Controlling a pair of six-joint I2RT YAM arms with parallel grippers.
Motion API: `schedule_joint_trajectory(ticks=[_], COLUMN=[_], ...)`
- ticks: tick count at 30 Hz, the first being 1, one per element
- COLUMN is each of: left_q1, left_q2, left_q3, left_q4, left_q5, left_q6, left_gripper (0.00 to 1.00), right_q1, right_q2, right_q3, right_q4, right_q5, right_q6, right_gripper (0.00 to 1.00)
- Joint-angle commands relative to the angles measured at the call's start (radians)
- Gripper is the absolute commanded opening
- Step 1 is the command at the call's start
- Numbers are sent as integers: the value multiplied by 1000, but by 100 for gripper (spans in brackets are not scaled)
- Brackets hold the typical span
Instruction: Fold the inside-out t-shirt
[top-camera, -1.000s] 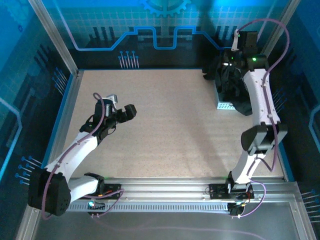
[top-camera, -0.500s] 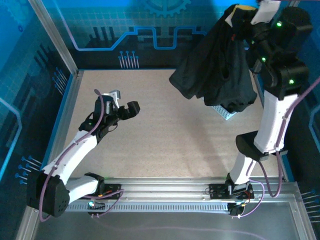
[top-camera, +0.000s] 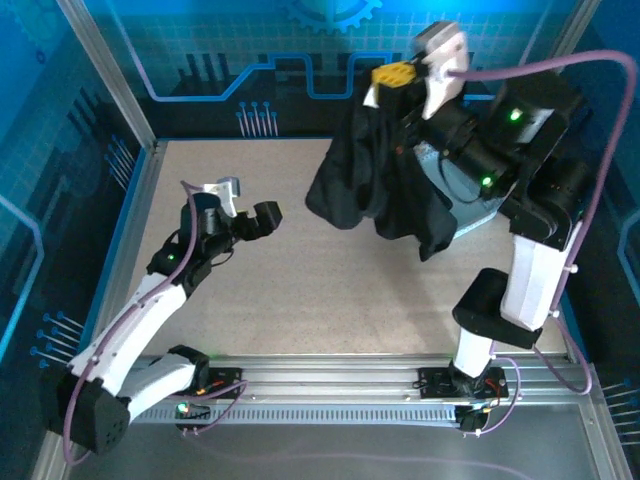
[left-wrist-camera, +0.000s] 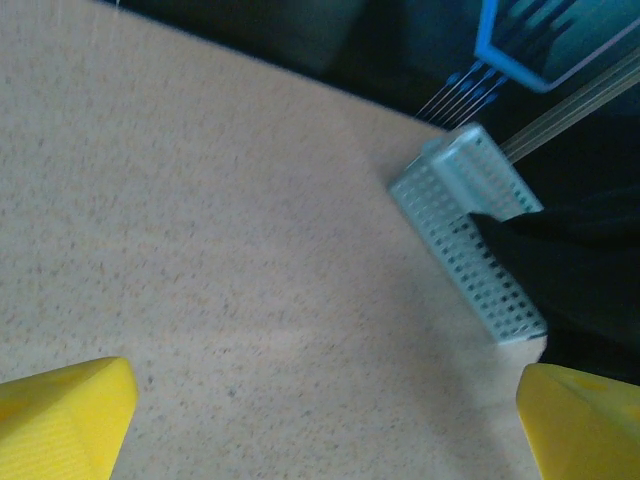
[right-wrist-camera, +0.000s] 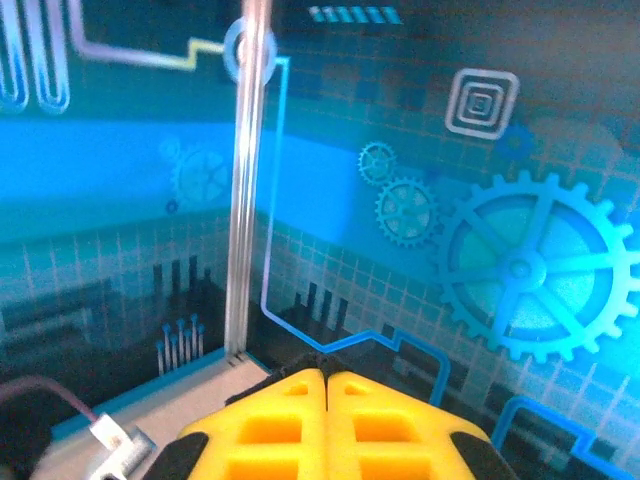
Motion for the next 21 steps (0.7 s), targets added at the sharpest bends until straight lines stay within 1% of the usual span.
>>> schedule_joint_trajectory(ticks=[1, 2, 3, 6, 9, 12, 14, 17, 18, 21], left_q1=[-14, -14, -13, -14, -15, -16, -19, -41, -56, -97], left_q2=[-109, -139, -162, -246, -300, -325, -313, -257, -232, -158], left_q3=[10, 7, 2, -31, -69, -102, -112, -91, -81, -39], left_q4=[25, 31, 38, 80, 124, 182, 232, 277, 297, 327], left_q5=[1, 2, 9, 33, 77, 180, 267, 345, 358, 338], left_q6=[36, 42, 47, 62, 73, 76, 74, 76, 82, 122], left_gripper=[99, 99, 99, 99, 99, 99, 99, 99, 99, 99], right_q1=[171, 209, 227, 219, 168, 91, 55, 42, 39, 20], right_q2=[32, 40, 47, 72, 95, 106, 110, 110, 108, 112], right_q3=[8, 1, 1, 1, -18, -19, -21, -38, -48, -63], right_q4=[75, 88, 89, 68, 25, -46, -96, -154, -170, -221], right_q5=[291, 322, 330, 329, 319, 253, 209, 142, 110, 34], right_q6=[-278, -310, -320, -307, -256, -174, -139, -129, -126, -105], right_gripper=[0, 0, 0, 0, 0, 0, 0, 0, 0, 0])
